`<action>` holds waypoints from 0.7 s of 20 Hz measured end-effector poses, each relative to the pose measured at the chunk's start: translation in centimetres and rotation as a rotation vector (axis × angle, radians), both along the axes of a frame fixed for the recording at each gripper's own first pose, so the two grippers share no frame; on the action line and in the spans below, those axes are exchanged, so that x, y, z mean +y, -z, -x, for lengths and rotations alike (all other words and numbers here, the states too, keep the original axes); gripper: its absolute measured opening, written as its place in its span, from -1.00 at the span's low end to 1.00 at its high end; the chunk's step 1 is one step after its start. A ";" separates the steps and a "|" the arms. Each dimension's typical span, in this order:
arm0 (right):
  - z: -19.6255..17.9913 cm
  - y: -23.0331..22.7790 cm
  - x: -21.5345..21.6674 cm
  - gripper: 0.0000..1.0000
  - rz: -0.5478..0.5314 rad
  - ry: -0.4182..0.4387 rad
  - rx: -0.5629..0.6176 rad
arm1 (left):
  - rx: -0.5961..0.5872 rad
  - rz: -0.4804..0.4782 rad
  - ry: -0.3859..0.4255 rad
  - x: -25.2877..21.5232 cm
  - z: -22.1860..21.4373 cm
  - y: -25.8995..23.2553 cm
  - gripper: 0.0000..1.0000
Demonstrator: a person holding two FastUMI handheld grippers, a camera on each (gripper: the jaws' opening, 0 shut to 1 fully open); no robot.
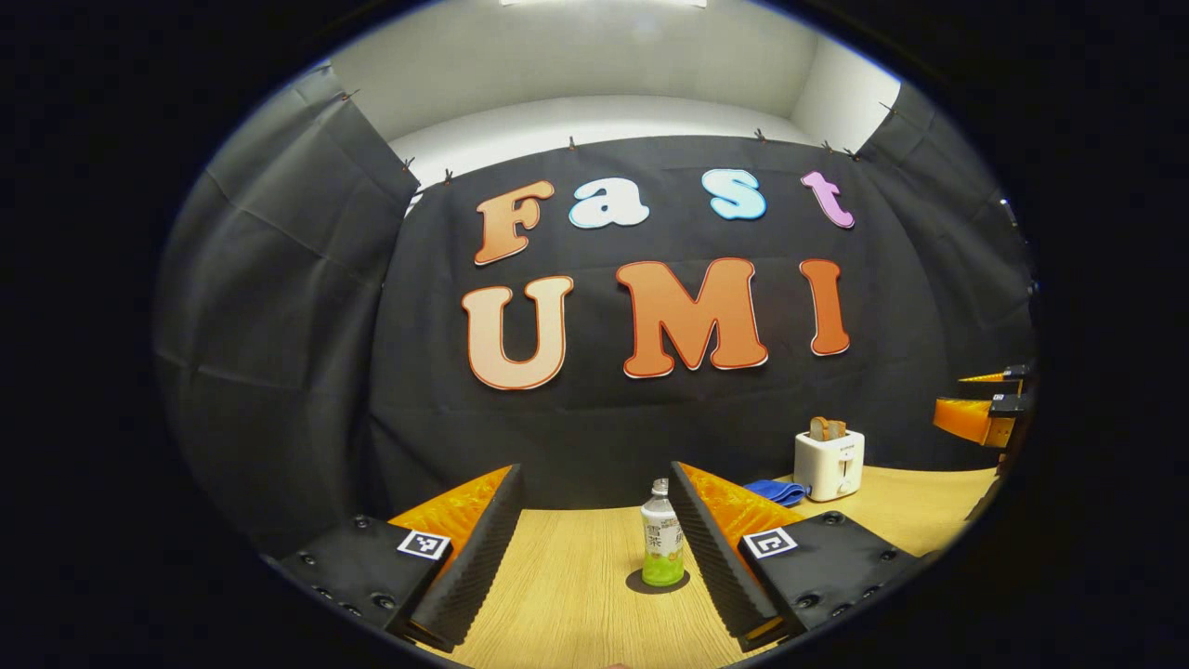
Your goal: Open the teacup lid with one hand, grasp the water bottle and pour water into the teacup with the other hand; after pouring, place the water bottle on the coaster and then close the teacup lid.
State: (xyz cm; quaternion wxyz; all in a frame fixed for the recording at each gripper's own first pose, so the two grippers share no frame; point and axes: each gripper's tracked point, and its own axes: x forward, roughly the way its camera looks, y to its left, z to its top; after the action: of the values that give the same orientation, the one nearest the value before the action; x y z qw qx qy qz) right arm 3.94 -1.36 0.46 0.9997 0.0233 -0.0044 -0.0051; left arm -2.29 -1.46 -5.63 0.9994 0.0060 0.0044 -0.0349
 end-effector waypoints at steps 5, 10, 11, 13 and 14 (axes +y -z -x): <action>0.1 -0.2 0.1 0.65 0.001 -0.004 0.000 | -0.002 -0.010 -0.004 0.1 0.1 -0.2 0.96; 0.3 -0.7 0.1 0.65 0.009 0.002 -0.011 | -0.016 -0.011 -0.013 0.6 0.3 -0.6 0.96; 0.3 -0.6 0.1 0.65 0.014 0.001 -0.010 | -0.018 -0.011 -0.013 0.6 0.3 -0.6 0.96; 0.5 -0.5 0.5 0.65 0.023 -0.006 -0.006 | -0.021 -0.008 -0.008 0.5 0.6 -0.6 0.96; 0.5 -0.7 0.5 0.66 0.024 -0.004 -0.010 | -0.020 -0.008 -0.005 0.5 0.7 -0.6 0.96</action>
State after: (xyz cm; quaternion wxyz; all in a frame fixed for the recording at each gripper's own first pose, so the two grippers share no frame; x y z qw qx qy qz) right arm 3.48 -0.84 1.11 0.9999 0.0116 -0.0092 -0.0032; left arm -2.97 -0.95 -5.07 0.9994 0.0106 -0.0054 -0.0322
